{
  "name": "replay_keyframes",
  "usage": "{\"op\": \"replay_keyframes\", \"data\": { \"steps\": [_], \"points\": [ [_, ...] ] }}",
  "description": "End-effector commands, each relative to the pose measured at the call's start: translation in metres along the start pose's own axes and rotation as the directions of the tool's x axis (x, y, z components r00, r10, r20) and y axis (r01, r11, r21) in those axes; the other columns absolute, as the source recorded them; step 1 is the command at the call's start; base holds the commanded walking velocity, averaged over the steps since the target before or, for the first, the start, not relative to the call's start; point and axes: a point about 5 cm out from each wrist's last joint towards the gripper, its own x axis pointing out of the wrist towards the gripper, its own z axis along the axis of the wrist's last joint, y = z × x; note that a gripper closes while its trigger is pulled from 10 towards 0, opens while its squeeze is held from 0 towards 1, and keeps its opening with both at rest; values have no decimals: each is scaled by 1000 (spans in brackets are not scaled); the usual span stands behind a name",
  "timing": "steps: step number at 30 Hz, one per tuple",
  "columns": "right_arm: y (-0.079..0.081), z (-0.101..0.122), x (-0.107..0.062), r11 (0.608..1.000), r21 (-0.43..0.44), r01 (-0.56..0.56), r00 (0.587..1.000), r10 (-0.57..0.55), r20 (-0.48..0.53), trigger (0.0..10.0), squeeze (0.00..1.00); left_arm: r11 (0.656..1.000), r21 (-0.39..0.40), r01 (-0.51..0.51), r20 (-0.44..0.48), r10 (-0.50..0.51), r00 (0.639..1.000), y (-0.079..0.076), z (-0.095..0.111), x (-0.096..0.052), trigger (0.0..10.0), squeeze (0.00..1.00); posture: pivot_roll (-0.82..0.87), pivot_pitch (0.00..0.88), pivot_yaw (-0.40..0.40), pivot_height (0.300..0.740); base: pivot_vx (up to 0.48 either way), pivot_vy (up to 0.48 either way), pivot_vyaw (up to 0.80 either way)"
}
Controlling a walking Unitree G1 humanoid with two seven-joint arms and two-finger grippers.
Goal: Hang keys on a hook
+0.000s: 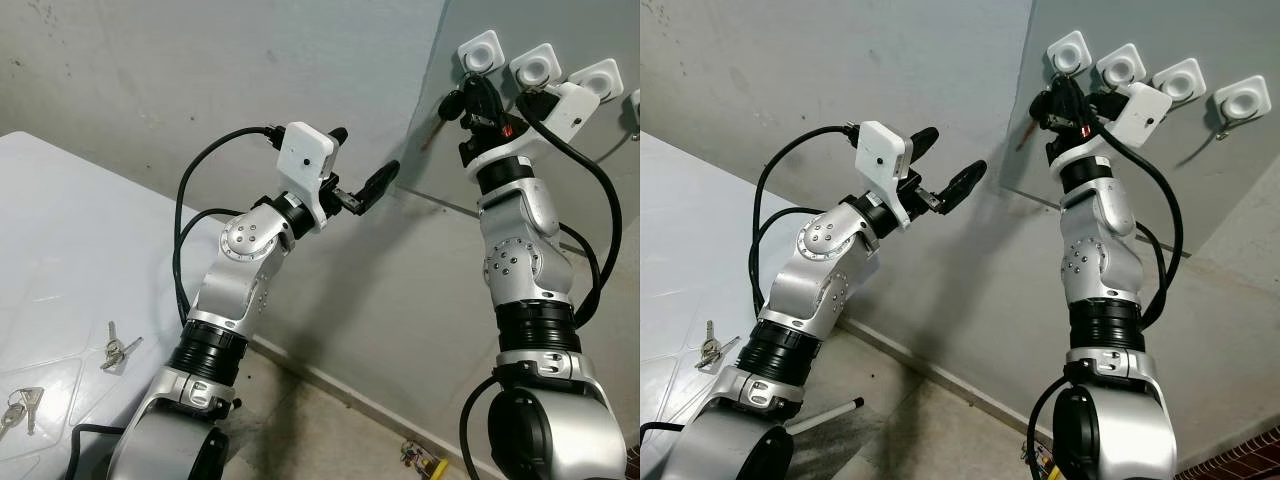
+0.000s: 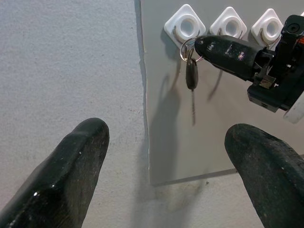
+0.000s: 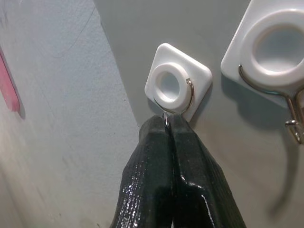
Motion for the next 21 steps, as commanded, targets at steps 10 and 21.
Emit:
{"op": "replay_keyframes", "data": {
  "steps": [10,21],
  "points": [
    [-4,-7,-2,981,178,74,997,-70,-26,10000,0,1000,24,-6,10,6,1000,3,7,0,10000,0,-4,33,-47,711,0,0,0],
    [-8,-21,-15,956,270,115,993,-106,-47,10000,1000,999,25,-31,8,31,999,7,8,-2,10000,0,1,40,-47,711,0,0,0]
  ]
}}
